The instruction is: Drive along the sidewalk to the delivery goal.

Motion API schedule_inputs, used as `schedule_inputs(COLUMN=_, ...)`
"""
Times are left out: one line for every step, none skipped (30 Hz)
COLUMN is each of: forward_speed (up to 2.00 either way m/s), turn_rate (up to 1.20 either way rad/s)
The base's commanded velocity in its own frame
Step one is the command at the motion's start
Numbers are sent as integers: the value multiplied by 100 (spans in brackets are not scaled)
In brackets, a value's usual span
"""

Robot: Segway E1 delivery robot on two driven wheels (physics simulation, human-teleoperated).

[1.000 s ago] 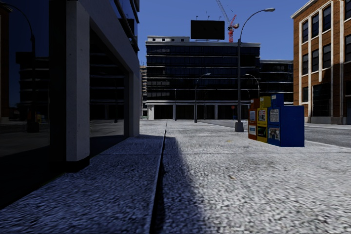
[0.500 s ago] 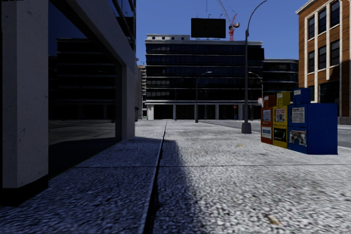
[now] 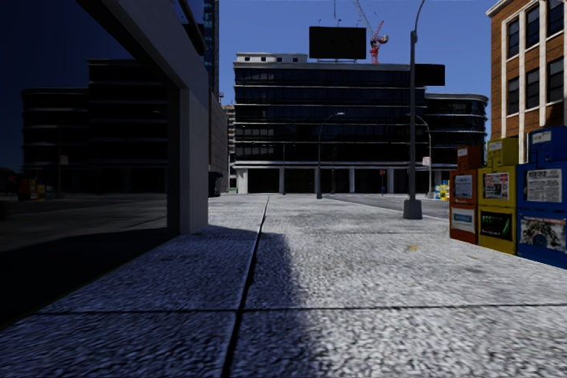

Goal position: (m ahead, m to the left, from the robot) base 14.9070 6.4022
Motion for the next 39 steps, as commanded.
schedule_inputs(forward_speed=200, turn_rate=0)
schedule_inputs(forward_speed=200, turn_rate=0)
schedule_inputs(forward_speed=200, turn_rate=0)
schedule_inputs(forward_speed=200, turn_rate=0)
schedule_inputs(forward_speed=200, turn_rate=0)
schedule_inputs(forward_speed=200, turn_rate=0)
schedule_inputs(forward_speed=200, turn_rate=0)
schedule_inputs(forward_speed=200, turn_rate=0)
schedule_inputs(forward_speed=200, turn_rate=0)
schedule_inputs(forward_speed=200, turn_rate=0)
schedule_inputs(forward_speed=200, turn_rate=0)
schedule_inputs(forward_speed=200, turn_rate=0)
schedule_inputs(forward_speed=200, turn_rate=0)
schedule_inputs(forward_speed=200, turn_rate=0)
schedule_inputs(forward_speed=200, turn_rate=0)
schedule_inputs(forward_speed=200, turn_rate=0)
schedule_inputs(forward_speed=200, turn_rate=0)
schedule_inputs(forward_speed=200, turn_rate=0)
schedule_inputs(forward_speed=200, turn_rate=0)
schedule_inputs(forward_speed=200, turn_rate=0)
schedule_inputs(forward_speed=200, turn_rate=0)
schedule_inputs(forward_speed=200, turn_rate=0)
schedule_inputs(forward_speed=200, turn_rate=0)
schedule_inputs(forward_speed=200, turn_rate=0)
schedule_inputs(forward_speed=200, turn_rate=0)
schedule_inputs(forward_speed=200, turn_rate=0)
schedule_inputs(forward_speed=200, turn_rate=0)
schedule_inputs(forward_speed=200, turn_rate=0)
schedule_inputs(forward_speed=200, turn_rate=0)
schedule_inputs(forward_speed=200, turn_rate=0)
schedule_inputs(forward_speed=200, turn_rate=0)
schedule_inputs(forward_speed=200, turn_rate=0)
schedule_inputs(forward_speed=200, turn_rate=0)
schedule_inputs(forward_speed=200, turn_rate=0)
schedule_inputs(forward_speed=200, turn_rate=0)
schedule_inputs(forward_speed=200, turn_rate=0)
schedule_inputs(forward_speed=200, turn_rate=0)
schedule_inputs(forward_speed=200, turn_rate=0)
schedule_inputs(forward_speed=200, turn_rate=0)
